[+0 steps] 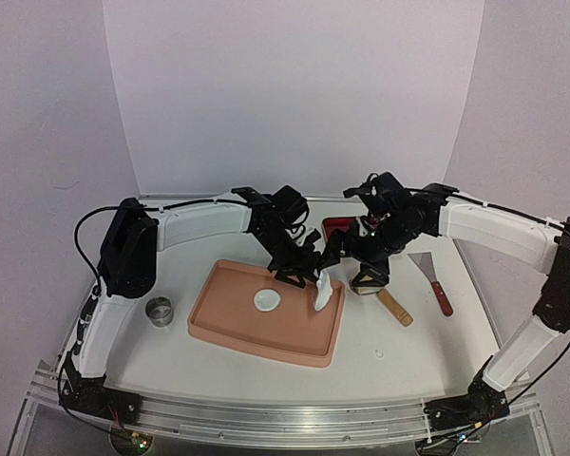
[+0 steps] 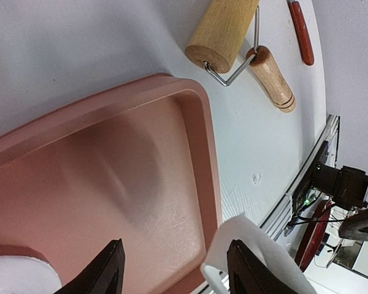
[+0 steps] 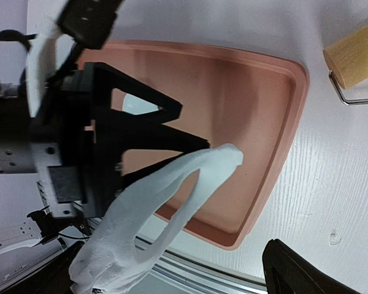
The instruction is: Roll out the dumpling wrappers from the dough
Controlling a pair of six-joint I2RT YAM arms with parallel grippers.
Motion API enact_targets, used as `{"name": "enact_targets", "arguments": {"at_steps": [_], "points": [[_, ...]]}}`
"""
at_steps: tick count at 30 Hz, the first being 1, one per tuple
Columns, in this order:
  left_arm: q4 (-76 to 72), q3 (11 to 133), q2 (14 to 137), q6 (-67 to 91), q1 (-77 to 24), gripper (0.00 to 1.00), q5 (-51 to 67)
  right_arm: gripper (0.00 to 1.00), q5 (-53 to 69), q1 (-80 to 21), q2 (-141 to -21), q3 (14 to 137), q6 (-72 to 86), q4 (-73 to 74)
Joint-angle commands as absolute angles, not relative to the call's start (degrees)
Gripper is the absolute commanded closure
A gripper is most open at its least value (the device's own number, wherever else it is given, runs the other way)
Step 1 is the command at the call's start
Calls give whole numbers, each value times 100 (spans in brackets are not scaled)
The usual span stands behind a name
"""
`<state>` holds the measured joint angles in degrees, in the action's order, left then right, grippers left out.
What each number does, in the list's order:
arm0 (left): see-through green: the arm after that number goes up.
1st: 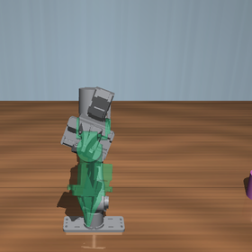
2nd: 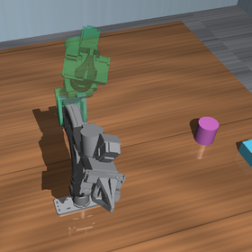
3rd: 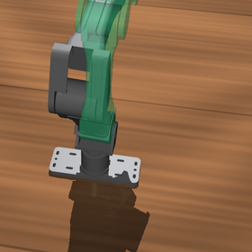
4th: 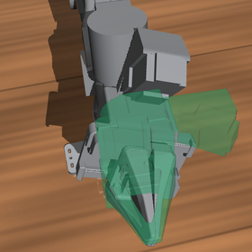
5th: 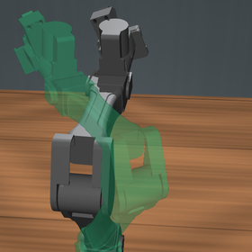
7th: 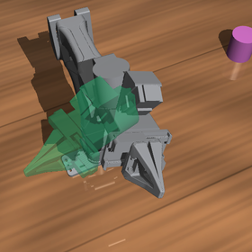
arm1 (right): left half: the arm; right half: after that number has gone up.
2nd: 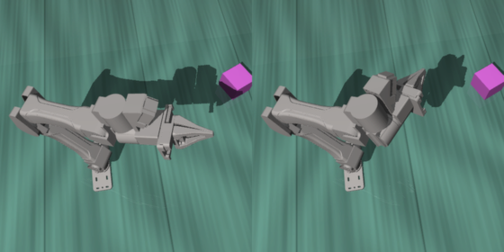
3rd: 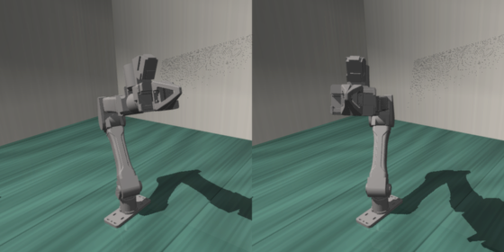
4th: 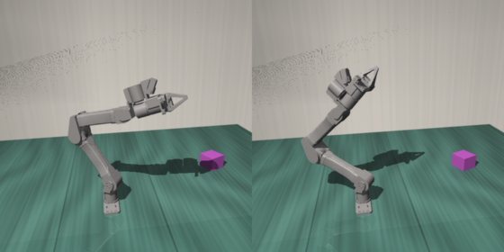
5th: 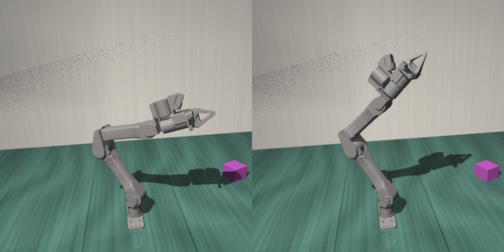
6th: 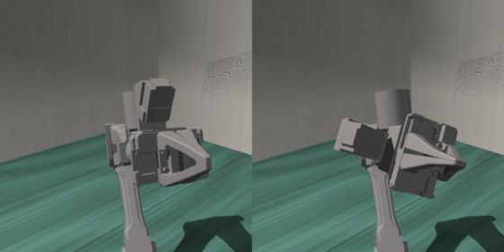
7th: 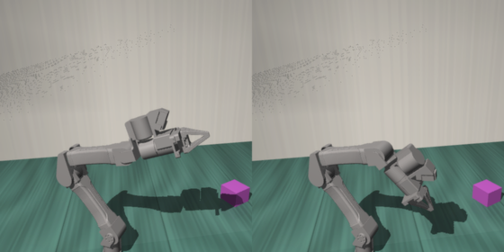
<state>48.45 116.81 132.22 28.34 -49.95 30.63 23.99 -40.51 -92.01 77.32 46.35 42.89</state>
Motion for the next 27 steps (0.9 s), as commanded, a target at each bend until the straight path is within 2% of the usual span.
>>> {"name": "enact_targets", "arguments": {"at_steps": [1, 8, 12, 18, 22, 27], "points": [[4720, 11942, 13339, 2816, -5042, 42, 3275, 3, 2599, -4017, -9050, 8171, 4599, 4092], [4723, 11971, 13372, 2865, -5077, 44, 3178, 3, 2641, -3916, -9031, 8613, 4584, 4101], [4750, 11643, 12865, 2852, -5062, 44, 2673, 3, 2429, -3664, -8802, 8153, 4774, 4139], [4328, 10581, 11923, 3117, -4964, 41, 2365, 3, 2455, -3604, -8489, 7568, 4773, 4130], [4243, 10514, 11798, 3138, -4964, 39, 2463, 3, 2504, -3604, -8485, 7481, 4735, 4122], [3882, 10541, 11839, 3105, -4975, 32, 2884, 3, 2586, -3606, -8613, 7567, 4670, 4120]]}}
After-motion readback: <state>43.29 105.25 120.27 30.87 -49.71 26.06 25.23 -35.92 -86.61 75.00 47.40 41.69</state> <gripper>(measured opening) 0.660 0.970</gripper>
